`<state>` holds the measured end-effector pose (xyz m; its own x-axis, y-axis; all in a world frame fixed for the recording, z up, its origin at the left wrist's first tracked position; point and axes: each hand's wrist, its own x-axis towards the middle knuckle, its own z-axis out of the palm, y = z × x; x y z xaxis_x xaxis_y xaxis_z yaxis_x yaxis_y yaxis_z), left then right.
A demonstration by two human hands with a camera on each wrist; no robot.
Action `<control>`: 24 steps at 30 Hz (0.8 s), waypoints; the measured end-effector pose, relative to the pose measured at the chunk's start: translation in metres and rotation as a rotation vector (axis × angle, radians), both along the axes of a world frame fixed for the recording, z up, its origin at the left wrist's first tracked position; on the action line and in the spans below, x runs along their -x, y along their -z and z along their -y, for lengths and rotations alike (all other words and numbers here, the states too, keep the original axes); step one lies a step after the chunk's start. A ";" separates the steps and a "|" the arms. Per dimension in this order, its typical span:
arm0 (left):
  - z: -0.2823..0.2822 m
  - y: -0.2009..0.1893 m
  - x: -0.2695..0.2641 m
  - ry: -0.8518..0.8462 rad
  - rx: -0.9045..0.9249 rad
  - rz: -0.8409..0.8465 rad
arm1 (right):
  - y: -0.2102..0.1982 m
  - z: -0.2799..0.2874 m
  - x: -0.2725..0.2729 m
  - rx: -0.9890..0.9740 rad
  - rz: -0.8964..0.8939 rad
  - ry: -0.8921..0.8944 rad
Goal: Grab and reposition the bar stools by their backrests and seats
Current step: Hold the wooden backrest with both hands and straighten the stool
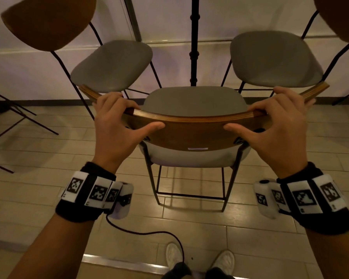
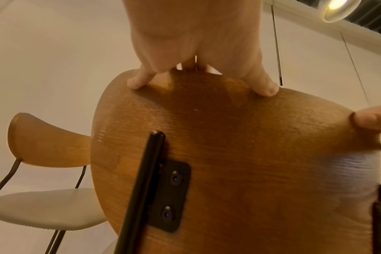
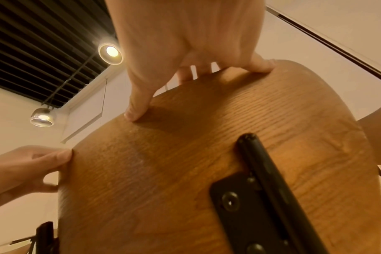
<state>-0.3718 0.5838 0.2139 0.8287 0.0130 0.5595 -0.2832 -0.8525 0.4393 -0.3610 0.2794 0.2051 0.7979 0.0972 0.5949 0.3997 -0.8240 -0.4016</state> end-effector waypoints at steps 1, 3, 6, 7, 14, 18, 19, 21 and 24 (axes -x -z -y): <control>0.001 0.001 0.001 0.003 0.001 0.010 | 0.000 0.002 0.001 -0.003 0.006 -0.003; 0.002 0.002 0.002 0.003 0.005 0.026 | 0.000 0.004 0.002 -0.014 0.021 -0.011; 0.001 0.005 0.001 -0.002 0.005 0.033 | 0.001 0.003 0.000 -0.020 0.034 -0.019; 0.001 0.006 -0.001 -0.005 0.002 0.035 | 0.002 0.002 -0.001 -0.018 0.040 -0.021; 0.006 0.005 -0.022 0.002 0.028 0.032 | 0.001 0.006 -0.021 0.007 0.049 -0.005; 0.007 0.007 -0.030 0.001 0.037 0.032 | -0.001 0.007 -0.028 0.020 0.027 -0.008; 0.008 0.006 -0.029 -0.001 0.040 0.030 | 0.000 0.007 -0.028 0.020 0.018 -0.015; 0.010 0.006 -0.028 0.013 0.030 0.035 | 0.000 0.009 -0.027 0.018 -0.016 -0.022; 0.007 0.007 -0.025 0.038 0.010 0.075 | -0.003 0.001 -0.016 -0.013 0.072 -0.036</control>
